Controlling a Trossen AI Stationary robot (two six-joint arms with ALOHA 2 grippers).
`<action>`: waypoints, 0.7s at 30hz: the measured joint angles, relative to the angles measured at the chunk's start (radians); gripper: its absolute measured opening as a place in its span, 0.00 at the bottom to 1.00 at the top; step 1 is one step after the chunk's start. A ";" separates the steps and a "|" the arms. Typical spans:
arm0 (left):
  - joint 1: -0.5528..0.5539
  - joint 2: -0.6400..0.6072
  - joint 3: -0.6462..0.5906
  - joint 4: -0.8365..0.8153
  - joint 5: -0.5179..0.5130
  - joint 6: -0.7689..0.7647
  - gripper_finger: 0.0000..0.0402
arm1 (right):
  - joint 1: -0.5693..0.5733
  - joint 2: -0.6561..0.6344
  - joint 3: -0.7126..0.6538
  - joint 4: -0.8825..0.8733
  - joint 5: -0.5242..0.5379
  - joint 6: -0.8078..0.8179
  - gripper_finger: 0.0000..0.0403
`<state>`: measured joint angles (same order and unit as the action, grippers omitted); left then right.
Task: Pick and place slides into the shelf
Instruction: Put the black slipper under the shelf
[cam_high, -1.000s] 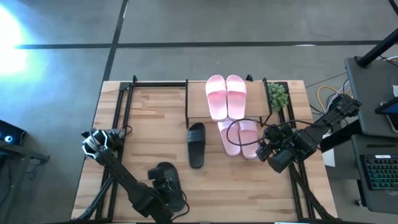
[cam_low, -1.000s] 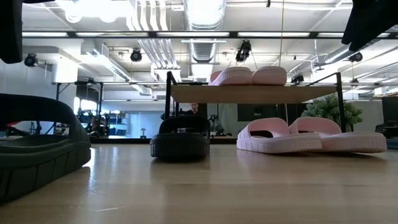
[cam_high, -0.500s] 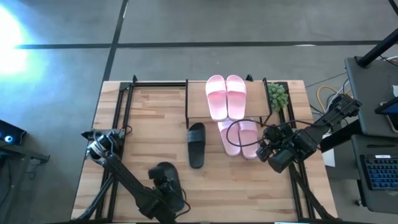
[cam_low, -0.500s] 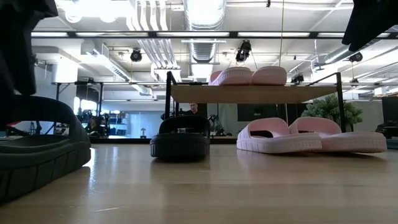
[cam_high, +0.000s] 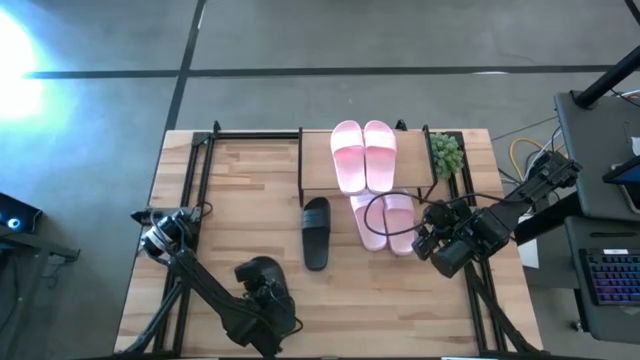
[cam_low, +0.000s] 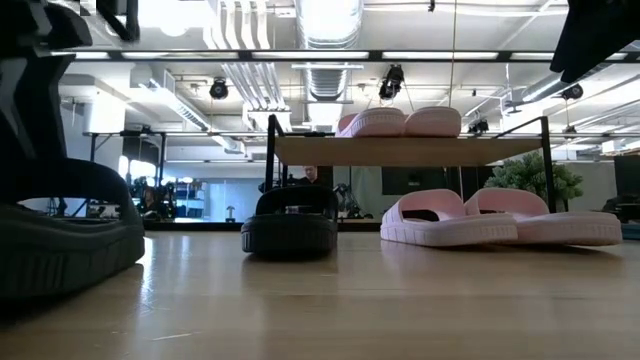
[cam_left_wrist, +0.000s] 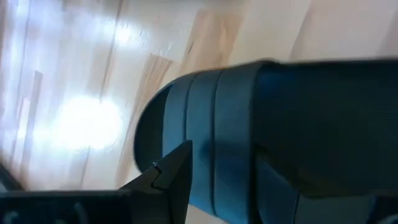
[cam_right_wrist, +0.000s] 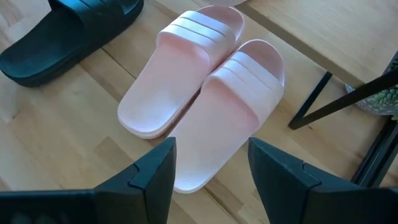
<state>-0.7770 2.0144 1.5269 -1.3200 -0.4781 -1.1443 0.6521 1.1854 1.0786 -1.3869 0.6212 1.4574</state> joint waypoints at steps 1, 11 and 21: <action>0.002 0.000 -0.007 -0.001 0.000 0.000 0.33 | 0.000 0.000 0.000 0.000 0.000 0.000 0.48; 0.026 0.000 -0.072 -0.001 -0.017 0.000 0.17 | 0.000 0.000 0.000 0.001 0.000 0.008 0.48; 0.056 -0.049 -0.016 0.002 -0.060 0.093 0.01 | 0.000 0.000 0.000 0.001 0.001 0.008 0.48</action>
<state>-0.7212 1.9659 1.5105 -1.3178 -0.5378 -1.0511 0.6521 1.1854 1.0786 -1.3861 0.6220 1.4658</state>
